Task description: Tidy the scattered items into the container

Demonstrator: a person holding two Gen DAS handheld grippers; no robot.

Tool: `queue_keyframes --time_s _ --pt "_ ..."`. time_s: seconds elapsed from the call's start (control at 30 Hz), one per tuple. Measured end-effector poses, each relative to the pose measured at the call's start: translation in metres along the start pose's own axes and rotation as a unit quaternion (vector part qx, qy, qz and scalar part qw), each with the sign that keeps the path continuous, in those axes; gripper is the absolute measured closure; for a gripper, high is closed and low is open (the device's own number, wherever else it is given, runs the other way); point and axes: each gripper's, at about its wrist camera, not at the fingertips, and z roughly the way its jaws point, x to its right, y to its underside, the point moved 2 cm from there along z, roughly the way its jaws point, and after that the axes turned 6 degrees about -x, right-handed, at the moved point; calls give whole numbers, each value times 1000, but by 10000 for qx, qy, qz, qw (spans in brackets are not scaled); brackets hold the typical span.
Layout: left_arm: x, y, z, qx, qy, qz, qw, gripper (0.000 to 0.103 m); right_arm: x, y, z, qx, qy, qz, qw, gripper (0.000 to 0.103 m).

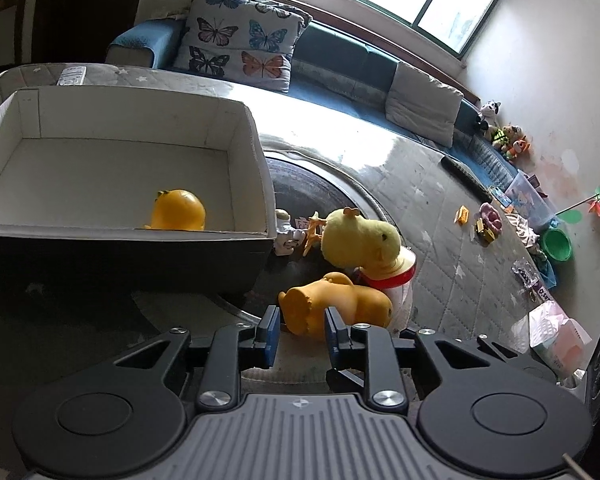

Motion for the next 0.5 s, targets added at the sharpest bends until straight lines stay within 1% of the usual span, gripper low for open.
queue_keyframes --time_s 0.13,0.37,0.5 --pt "5 -3 4 -29 12 40 10000 76 6 1 -1 -17 30 32 10000 26" --pt "21 -12 17 -77 75 167 9998 76 20 -5 -7 88 128 158 9998 26" --pt "23 -15 22 -107 75 136 9998 76 27 -7 -6 66 85 209 9997 26"
